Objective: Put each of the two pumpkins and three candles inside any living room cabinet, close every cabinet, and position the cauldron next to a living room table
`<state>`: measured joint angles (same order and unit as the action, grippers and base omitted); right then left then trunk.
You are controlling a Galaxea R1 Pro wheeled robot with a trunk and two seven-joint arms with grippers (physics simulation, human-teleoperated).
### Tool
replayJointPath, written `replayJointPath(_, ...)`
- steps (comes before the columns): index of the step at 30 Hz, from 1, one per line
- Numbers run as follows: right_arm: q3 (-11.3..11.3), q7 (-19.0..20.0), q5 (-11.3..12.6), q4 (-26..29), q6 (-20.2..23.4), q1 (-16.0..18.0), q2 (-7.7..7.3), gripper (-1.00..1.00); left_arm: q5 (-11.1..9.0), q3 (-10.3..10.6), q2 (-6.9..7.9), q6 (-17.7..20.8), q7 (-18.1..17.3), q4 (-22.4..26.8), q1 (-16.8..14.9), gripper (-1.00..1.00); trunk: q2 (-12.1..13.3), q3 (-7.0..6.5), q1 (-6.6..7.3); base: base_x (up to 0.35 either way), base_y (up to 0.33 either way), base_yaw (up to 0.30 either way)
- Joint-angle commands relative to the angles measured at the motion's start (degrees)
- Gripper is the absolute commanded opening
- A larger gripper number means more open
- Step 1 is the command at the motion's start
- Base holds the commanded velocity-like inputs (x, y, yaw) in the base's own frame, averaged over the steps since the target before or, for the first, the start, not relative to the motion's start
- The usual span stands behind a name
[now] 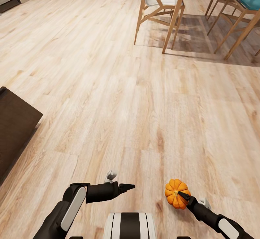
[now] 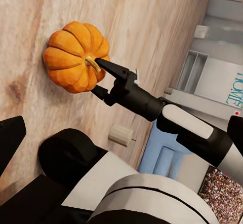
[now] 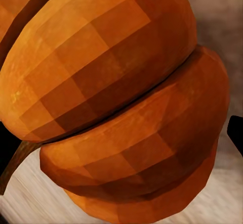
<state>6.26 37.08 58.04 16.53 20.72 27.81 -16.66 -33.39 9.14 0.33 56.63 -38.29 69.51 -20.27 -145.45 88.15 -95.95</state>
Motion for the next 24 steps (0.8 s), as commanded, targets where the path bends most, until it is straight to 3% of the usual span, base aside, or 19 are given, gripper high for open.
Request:
replayJointPath(1,1.1,-1.5,-0.5,-0.2,-0.1,0.0,-0.04,1.0,0.0,0.1,0.01,0.2,-0.1,0.0,0.0,1.0,0.0,0.04,0.0,0.0,0.0,0.0)
replayJointPath(7,1.1,-1.5,-0.5,-0.1,-0.1,0.0,-0.04,1.0,0.0,0.1,0.02,0.2,-0.1,0.0,0.0,1.0,0.0,0.04,0.0,0.06,0.05,0.0)
replayJointPath(8,1.1,-1.5,-0.5,0.1,-0.1,0.0,-0.04,-1.0,0.0,0.1,0.02,0.2,-0.1,0.0,0.0,1.0,0.0,0.04,0.0,0.024,0.021,0.0)
replayJointPath(24,1.2,-1.5,-0.5,1.1,-0.1,0.0,-0.13,-1.0,0.0,0.1,0.03,0.2,-0.1,0.1,0.0,1.0,0.0,0.04,0.0,0.002,0.002,0.0)
